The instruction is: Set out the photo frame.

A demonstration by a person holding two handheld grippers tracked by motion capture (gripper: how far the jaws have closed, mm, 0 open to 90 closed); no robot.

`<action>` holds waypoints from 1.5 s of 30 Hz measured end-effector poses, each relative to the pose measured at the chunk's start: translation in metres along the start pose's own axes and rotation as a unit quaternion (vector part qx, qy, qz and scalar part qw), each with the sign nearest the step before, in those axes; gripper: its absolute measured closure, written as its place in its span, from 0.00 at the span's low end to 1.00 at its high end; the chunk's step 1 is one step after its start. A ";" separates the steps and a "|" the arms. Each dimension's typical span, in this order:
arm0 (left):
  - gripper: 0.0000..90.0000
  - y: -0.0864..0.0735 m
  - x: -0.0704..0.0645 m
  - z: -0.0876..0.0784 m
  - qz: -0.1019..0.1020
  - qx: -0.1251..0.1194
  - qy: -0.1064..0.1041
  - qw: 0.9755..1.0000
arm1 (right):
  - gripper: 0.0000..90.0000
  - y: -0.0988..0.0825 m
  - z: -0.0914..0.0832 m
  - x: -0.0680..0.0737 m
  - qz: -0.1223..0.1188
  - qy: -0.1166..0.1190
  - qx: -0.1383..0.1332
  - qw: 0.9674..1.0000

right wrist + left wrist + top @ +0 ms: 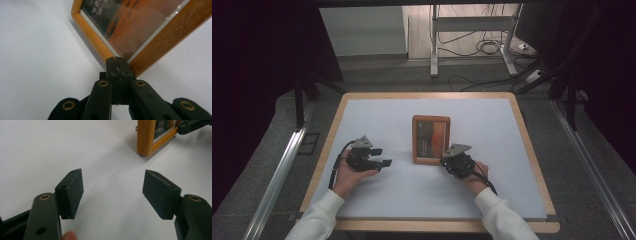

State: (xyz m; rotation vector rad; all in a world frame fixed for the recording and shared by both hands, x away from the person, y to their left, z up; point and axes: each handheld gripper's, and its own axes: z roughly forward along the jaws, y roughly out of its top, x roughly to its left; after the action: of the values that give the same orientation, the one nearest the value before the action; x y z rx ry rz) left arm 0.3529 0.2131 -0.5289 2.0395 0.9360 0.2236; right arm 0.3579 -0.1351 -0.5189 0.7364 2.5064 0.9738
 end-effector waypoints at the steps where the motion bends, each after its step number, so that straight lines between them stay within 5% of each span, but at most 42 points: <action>1: 0.37 0.000 0.000 0.000 0.000 0.000 0.000 1.000 | 1.00 0.000 0.000 0.000 -0.001 0.000 0.000 1.000; 17: 0.37 0.000 0.001 0.002 0.002 0.002 -0.003 1.000 | 1.00 -0.002 -0.001 -0.005 0.010 0.002 -0.005 1.000; 30: 0.37 -0.001 -0.001 0.002 0.003 0.004 0.001 1.000 | 0.98 -0.006 -0.020 -0.007 0.013 0.001 -0.022 1.000; 35: 0.37 -0.001 -0.005 -0.001 0.015 0.004 0.009 1.000 | 0.98 -0.012 -0.033 -0.012 0.018 -0.008 -0.031 0.999; 40: 0.37 -0.003 -0.008 -0.003 0.017 0.004 0.011 1.000 | 0.98 -0.026 -0.056 -0.024 0.048 -0.009 -0.052 0.997; 43: 0.37 -0.006 -0.010 -0.007 0.014 0.001 0.012 1.000 | 0.88 -0.038 -0.070 -0.030 0.066 -0.013 -0.057 0.996; 45: 0.37 -0.007 -0.013 -0.008 0.014 0.000 0.013 1.000 | 0.69 -0.051 -0.079 -0.034 0.085 -0.024 -0.065 0.994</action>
State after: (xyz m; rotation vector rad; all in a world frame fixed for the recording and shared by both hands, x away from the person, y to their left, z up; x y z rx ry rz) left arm 0.3362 0.2115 -0.5270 2.0558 0.9243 0.2661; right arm 0.3288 -0.2281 -0.4946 0.9335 2.3437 1.1496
